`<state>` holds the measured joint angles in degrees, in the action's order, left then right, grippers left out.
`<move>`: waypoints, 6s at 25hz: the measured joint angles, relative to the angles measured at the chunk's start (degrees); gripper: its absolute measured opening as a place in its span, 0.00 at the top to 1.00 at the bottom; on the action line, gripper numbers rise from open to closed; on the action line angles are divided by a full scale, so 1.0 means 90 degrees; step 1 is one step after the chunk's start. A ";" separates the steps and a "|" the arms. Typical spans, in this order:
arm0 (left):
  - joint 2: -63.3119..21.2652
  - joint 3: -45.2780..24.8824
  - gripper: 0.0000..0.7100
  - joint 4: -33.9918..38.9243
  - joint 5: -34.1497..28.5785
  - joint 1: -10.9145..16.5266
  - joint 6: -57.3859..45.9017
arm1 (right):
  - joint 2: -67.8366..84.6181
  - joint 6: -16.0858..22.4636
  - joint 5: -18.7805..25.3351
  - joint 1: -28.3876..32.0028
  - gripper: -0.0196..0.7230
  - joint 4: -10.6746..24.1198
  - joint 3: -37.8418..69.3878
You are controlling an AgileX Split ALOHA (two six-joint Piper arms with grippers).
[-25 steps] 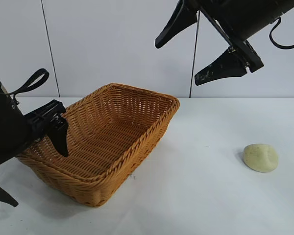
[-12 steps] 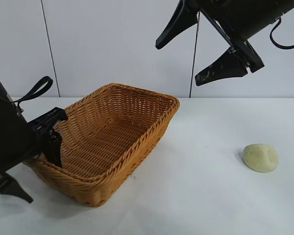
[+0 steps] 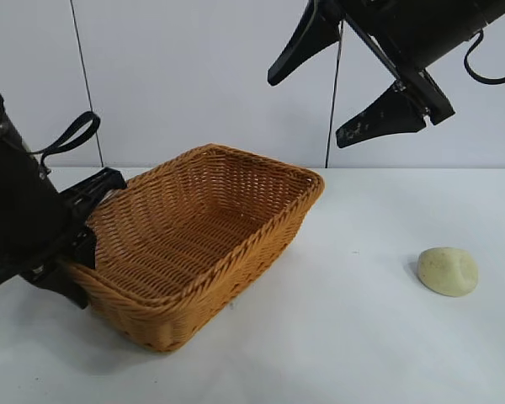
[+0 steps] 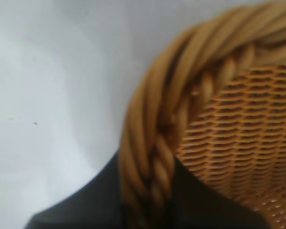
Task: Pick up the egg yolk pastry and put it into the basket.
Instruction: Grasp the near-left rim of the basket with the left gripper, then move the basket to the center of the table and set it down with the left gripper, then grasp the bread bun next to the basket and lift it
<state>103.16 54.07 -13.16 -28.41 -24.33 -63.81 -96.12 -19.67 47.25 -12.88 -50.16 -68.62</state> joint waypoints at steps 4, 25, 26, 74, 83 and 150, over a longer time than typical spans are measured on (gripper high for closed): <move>0.0072 0.0524 0.88 -0.0389 -0.0550 0.0376 0.0997 | 0.0000 0.0006 0.0000 0.0000 0.09 0.0012 0.0000; 0.1858 0.3925 0.88 -0.0731 -0.3339 0.1087 0.6266 | 0.0000 0.0006 0.0020 0.0000 0.09 0.0042 0.0000; 0.1885 0.3938 0.88 -0.0698 -0.3362 0.1087 0.6306 | 0.0000 0.0006 0.0020 0.0000 0.09 0.0044 0.0000; 0.1857 0.5552 0.02 0.0704 -0.4438 0.1518 0.6378 | 0.0000 0.0093 0.0090 0.0000 0.09 0.0076 0.0000; 0.1857 0.5552 0.02 0.1121 -0.4536 0.2559 0.6647 | 0.0000 0.0093 0.0090 0.0000 0.09 0.0081 0.0000; -1.1499 -0.2809 0.02 0.1324 -0.3628 0.2566 0.6831 | 0.0000 0.1602 0.0380 0.1058 0.09 0.3241 -0.0013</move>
<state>-0.33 28.79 -1.25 -61.06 -1.24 -2.33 -96.12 -5.26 50.67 -3.36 -20.99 -68.74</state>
